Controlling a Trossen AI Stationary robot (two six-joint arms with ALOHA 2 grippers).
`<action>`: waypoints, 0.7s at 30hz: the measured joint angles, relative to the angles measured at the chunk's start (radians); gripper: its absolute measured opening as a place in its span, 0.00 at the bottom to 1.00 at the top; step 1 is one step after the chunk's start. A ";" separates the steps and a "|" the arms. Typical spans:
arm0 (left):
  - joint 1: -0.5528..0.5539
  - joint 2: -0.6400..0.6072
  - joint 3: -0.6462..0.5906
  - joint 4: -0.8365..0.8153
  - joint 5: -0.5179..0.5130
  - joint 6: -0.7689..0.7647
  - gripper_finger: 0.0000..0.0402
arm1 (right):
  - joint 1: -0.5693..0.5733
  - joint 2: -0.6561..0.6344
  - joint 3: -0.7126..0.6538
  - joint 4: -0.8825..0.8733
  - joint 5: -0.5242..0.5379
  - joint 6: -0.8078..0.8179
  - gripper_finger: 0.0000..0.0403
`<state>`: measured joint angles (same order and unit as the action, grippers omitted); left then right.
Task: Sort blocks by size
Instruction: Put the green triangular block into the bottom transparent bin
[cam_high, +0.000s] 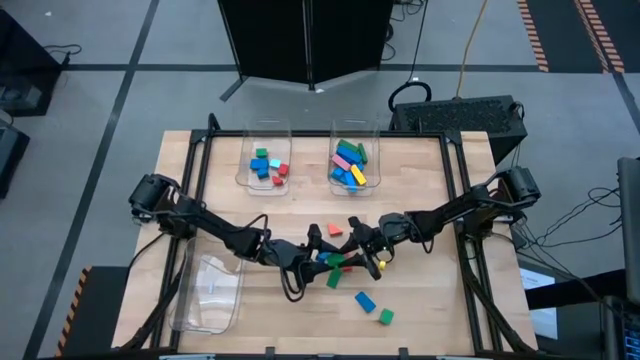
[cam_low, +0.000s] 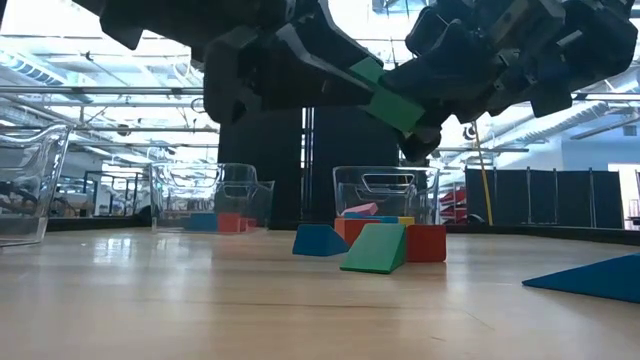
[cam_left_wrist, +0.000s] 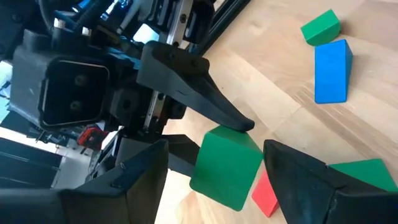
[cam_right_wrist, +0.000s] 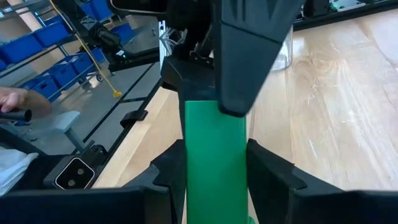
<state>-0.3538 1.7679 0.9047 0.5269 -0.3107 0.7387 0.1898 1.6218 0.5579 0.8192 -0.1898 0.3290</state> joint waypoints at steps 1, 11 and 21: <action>0.000 0.000 0.000 0.003 0.000 0.000 0.65 | 0.000 0.000 0.000 0.000 0.000 0.000 0.31; 0.000 0.000 0.000 0.005 0.012 -0.003 0.64 | 0.000 0.000 0.000 0.025 0.000 0.004 0.31; 0.000 0.000 0.000 0.002 0.014 -0.001 0.40 | 0.000 0.000 0.000 0.022 0.000 0.004 0.31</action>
<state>-0.3538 1.7679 0.9047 0.5286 -0.2967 0.7376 0.1902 1.6220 0.5575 0.8411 -0.1894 0.3332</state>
